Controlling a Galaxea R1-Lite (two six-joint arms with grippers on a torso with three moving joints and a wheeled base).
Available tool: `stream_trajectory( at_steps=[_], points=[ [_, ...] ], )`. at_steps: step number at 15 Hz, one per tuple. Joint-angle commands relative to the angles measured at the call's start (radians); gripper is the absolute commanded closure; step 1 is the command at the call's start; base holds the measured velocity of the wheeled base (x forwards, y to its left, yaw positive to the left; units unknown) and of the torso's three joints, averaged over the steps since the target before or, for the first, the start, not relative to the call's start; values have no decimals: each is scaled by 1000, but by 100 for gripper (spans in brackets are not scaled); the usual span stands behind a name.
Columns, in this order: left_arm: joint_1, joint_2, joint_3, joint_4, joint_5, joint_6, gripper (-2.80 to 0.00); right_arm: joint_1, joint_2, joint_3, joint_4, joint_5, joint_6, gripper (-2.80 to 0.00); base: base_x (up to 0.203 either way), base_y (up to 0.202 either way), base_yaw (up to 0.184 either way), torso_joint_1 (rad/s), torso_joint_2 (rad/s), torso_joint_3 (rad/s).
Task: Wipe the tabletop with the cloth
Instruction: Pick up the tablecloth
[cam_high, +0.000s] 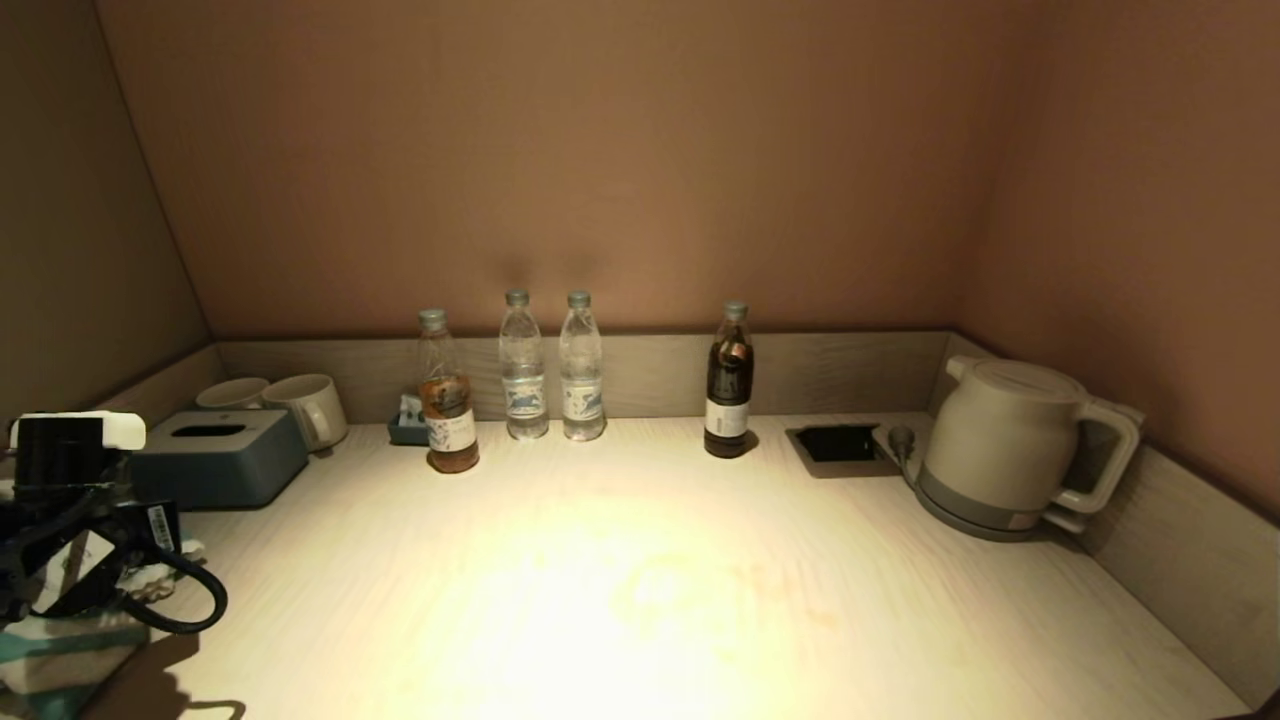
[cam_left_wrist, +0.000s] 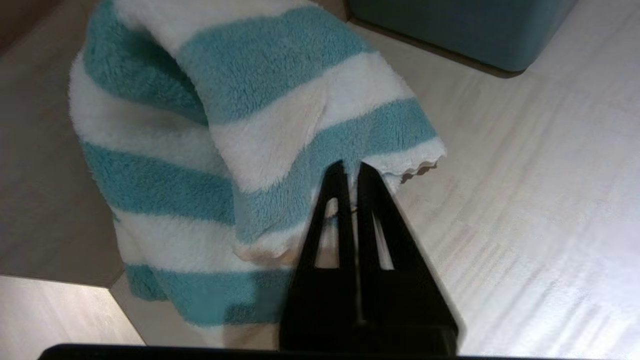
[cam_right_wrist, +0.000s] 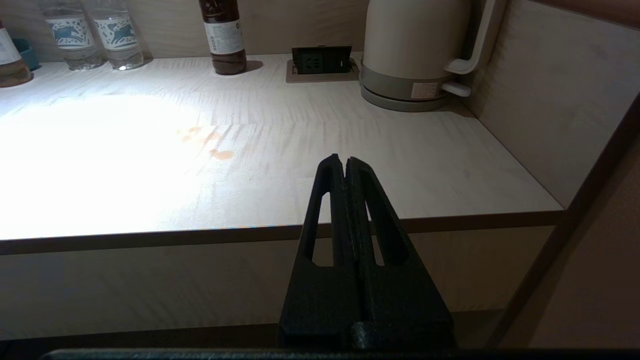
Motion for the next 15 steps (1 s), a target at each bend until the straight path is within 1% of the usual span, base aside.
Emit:
stream_trajectory(
  at_steps=[1, 3, 7, 10, 13, 15],
  points=[
    [0, -19, 5, -3, 6, -18, -280, 0, 0, 0, 0, 0, 0, 0, 0, 0, 0, 0, 0, 0],
    [0, -27, 0, -3, 7, -26, -280, 0, 0, 0, 0, 0, 0, 0, 0, 0, 0, 0, 0, 0],
    [32, -50, -4, -4, 45, -34, -280, 0, 0, 0, 0, -2, 0, 0, 0, 0, 0, 0, 0, 0],
    [84, -21, -31, -4, 42, -48, -280, 0, 0, 0, 0, 0, 0, 0, 0, 0, 0, 0, 0, 0],
    [109, 19, -37, -5, 35, -55, -280, 0, 0, 0, 0, 0, 0, 0, 0, 0, 0, 0, 0, 0],
    [120, 71, -44, -33, 32, -76, -280, 0, 0, 0, 0, 0, 0, 0, 0, 0, 0, 0, 0, 0]
  ],
)
